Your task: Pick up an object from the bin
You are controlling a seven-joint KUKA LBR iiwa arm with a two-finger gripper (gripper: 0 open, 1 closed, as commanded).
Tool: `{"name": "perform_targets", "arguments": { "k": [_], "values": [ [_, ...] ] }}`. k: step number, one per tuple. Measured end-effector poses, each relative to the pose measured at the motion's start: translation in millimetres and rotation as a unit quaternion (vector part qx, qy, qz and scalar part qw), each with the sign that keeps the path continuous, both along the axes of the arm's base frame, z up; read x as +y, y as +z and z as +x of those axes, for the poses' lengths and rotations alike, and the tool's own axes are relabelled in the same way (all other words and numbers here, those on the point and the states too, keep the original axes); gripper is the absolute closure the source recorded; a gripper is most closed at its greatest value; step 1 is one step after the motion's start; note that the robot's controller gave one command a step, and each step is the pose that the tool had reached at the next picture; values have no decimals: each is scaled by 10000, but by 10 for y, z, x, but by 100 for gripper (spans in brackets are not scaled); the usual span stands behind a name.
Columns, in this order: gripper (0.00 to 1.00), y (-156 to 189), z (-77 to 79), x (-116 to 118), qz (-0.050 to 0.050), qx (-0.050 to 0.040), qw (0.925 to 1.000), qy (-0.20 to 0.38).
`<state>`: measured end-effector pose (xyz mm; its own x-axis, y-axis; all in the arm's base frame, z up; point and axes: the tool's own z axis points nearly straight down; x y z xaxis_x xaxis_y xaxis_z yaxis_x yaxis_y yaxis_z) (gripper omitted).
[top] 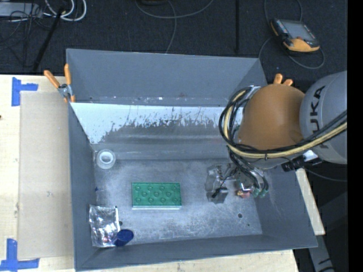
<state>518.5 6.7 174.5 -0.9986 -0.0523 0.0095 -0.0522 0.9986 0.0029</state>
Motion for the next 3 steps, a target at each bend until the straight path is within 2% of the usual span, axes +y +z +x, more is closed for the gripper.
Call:
{"name": "perform_targets", "arguments": {
  "k": [1,2,3],
  "values": [
    [0,43,19,-25,-10,-40,10000,-21],
    [0,594,229,-1074,-24,-71,9931,1169],
    [0,-968,439,-1259,16,-18,9787,2053]
  ]
}}
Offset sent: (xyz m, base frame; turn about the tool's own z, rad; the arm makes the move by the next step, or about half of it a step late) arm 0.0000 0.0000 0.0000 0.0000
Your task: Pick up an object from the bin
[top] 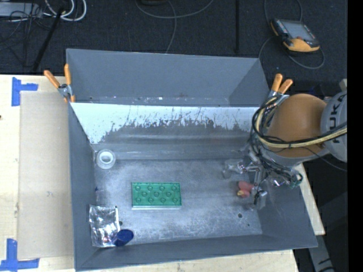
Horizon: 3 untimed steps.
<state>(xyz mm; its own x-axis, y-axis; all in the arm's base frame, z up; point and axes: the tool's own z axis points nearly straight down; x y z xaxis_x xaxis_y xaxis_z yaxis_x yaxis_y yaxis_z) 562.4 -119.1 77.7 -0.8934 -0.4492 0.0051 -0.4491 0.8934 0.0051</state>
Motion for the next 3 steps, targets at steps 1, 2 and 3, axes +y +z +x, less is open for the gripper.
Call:
{"name": "perform_targets", "arguments": {
  "k": [1,2,3],
  "values": [
    [0,-30,-292,-339,44,-34,9984,562],
    [100,-31,-294,-363,16,-31,9984,570],
    [100,1161,-468,-263,-18,-71,9984,561]
  ]
}}
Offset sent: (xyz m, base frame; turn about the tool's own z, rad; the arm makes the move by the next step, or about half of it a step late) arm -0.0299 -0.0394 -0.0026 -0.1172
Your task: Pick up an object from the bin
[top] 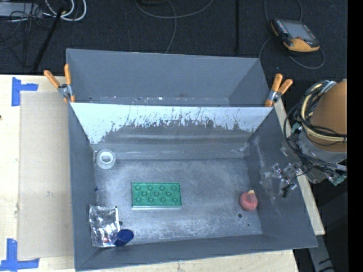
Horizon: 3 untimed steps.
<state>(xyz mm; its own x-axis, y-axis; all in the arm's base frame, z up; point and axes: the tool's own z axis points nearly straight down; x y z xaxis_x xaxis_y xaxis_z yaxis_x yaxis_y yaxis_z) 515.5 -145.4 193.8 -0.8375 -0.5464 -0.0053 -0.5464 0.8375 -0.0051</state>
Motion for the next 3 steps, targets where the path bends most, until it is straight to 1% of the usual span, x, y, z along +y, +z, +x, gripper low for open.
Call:
{"name": "perform_targets", "arguments": {
  "k": [1,2,3],
  "values": [
    [0,-47,-12,-5,15,35,10000,-15],
    [0,-1102,274,-25,83,51,9782,2073],
    [100,-1088,283,-52,61,29,9787,2052]
  ]
}}
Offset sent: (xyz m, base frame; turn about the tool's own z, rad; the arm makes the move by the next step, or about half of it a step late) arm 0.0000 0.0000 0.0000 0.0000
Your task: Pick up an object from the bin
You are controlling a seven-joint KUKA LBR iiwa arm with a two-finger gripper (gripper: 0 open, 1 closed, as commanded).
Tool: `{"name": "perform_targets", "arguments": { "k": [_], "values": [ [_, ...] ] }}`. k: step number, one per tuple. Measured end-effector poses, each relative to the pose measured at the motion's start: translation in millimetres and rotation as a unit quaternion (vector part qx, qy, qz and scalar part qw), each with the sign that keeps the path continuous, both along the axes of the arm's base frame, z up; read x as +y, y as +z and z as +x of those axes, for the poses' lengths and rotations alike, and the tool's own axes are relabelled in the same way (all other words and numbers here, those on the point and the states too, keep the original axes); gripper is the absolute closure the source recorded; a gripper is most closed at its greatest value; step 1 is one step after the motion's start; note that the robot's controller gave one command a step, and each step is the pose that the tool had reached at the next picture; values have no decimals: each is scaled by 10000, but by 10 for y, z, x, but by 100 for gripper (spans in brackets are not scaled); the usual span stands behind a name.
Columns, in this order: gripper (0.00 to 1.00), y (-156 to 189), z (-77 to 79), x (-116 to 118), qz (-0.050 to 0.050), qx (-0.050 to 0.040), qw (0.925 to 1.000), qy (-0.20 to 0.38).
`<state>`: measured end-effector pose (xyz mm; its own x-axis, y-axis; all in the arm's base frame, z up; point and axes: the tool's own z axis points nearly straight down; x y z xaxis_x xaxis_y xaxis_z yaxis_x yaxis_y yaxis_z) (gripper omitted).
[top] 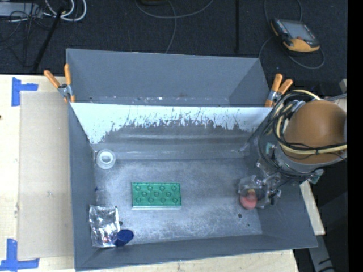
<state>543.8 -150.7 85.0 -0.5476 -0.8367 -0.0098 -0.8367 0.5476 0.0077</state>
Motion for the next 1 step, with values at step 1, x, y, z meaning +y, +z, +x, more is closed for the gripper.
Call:
{"name": "perform_targets", "arguments": {
  "k": [1],
  "values": [
    [100,1419,-229,-2,-67,-38,9999,-109]
  ]
}}
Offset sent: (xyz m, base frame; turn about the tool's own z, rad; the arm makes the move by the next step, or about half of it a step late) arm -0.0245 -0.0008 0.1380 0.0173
